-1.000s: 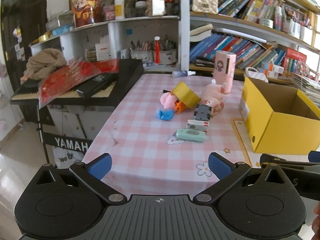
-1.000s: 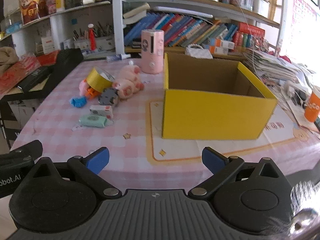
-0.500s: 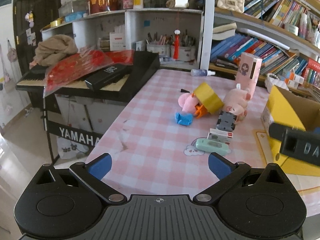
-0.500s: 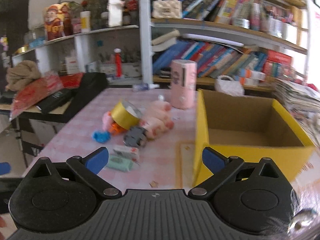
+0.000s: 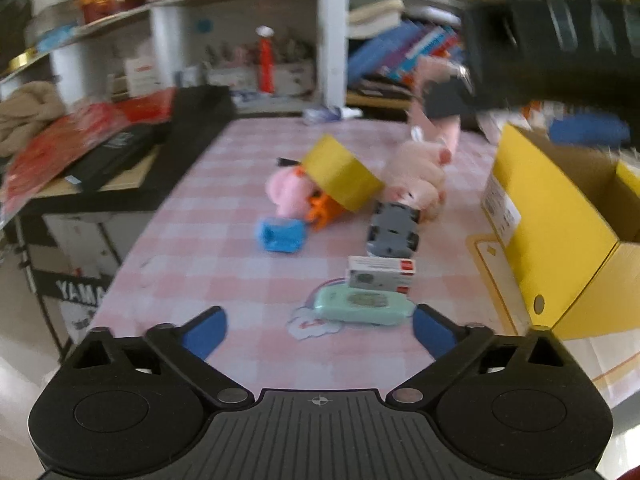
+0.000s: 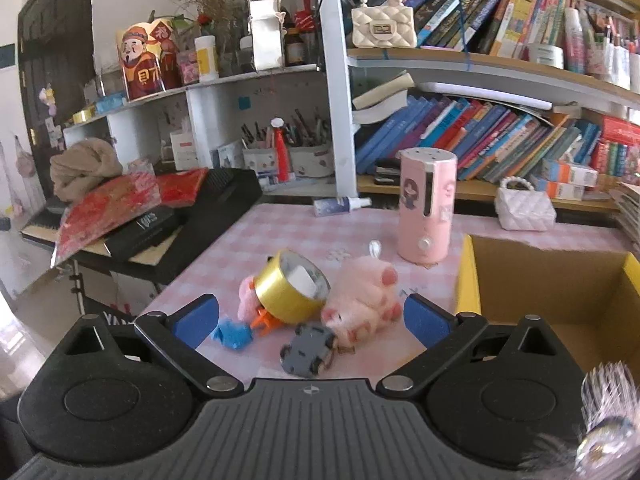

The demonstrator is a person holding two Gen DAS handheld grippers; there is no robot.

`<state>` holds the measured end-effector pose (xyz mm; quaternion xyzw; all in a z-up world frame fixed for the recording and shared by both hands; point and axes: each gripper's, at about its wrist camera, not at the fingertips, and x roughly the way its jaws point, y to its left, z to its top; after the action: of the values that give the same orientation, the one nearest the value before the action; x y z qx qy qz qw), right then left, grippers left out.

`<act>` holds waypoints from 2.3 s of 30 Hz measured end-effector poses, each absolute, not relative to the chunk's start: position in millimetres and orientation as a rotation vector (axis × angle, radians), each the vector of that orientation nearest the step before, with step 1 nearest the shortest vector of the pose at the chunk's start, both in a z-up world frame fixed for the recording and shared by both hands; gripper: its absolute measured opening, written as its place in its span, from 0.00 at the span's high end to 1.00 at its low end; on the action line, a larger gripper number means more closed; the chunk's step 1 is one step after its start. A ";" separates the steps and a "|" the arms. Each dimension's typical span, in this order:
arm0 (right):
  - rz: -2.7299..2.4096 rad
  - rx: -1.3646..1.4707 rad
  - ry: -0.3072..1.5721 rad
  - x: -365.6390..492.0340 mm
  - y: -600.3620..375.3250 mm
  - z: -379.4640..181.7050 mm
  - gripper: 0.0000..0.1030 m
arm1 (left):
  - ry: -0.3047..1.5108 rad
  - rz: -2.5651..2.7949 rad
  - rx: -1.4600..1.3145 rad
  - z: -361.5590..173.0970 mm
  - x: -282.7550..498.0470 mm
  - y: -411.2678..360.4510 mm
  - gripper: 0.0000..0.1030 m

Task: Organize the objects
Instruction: 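Reach the left tool to the mint-green eraser and close on it, then grasp the white-red medicine box with the right tool while left holds eraser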

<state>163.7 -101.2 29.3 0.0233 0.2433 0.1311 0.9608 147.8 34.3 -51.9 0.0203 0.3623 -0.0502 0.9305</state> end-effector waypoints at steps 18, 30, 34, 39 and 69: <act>0.340 -0.043 0.560 197.5 -87.7 9.8 0.02 | 0.826 -0.175 0.034 -88.4 186.5 30.4 0.73; 0.332 -0.061 0.582 200.4 -78.9 2.6 0.02 | 0.766 -0.137 0.054 -81.1 185.4 36.7 0.33; 0.319 -0.053 0.591 206.0 -84.6 4.3 0.03 | 0.818 -0.194 0.092 -89.6 204.1 30.4 0.49; 0.335 -0.035 0.618 212.4 -82.5 1.2 0.03 | 0.850 -0.252 0.088 -86.4 195.6 38.0 0.78; 0.359 -0.054 0.805 208.9 -78.3 -21.4 0.50 | 0.684 -0.159 -0.178 1.9 128.2 101.8 0.78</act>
<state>208.9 -78.3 -21.4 -0.0259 0.3895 0.1736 0.9041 128.2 101.8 1.9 -0.0872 0.3343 -0.0780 0.9352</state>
